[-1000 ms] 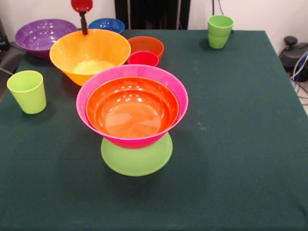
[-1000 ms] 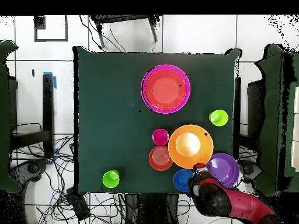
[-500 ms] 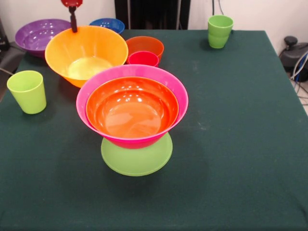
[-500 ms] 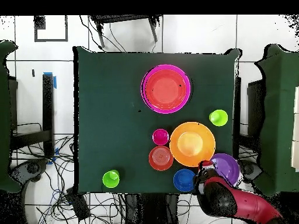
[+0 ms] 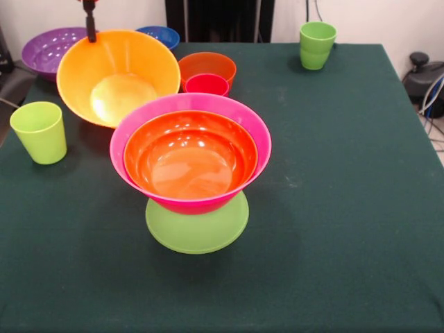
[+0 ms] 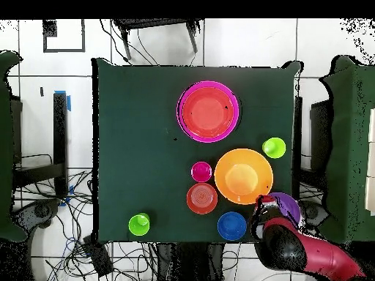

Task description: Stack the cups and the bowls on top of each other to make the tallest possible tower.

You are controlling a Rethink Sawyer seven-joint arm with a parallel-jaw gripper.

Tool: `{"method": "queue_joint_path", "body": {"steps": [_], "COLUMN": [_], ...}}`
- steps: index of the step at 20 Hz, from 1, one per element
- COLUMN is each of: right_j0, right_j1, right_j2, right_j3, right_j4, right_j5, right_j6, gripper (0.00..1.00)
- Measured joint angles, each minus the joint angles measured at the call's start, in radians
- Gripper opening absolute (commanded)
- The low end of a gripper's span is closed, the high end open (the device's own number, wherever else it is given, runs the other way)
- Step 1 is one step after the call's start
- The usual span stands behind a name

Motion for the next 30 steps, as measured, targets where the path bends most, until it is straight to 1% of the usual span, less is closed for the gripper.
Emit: {"method": "queue_joint_path", "body": {"steps": [4, 11, 16, 24, 30], "right_j0": [-0.028, -0.099, -0.126, -0.129, -0.129], "right_j1": [-0.027, -0.09, -0.134, -0.188, -0.23], "right_j2": [0.04, 0.136, 0.189, 0.238, 0.259], "right_j3": [0.007, 0.034, 0.053, 0.079, 0.1], "right_j4": [0.015, 0.069, 0.104, 0.145, 0.178], "right_j5": [0.018, 0.071, 0.113, 0.154, 0.158], "right_j6": [0.0, 0.0, 0.0, 0.0, 0.0], "gripper": [0.0, 0.0, 0.0, 0.0, 0.0]}}
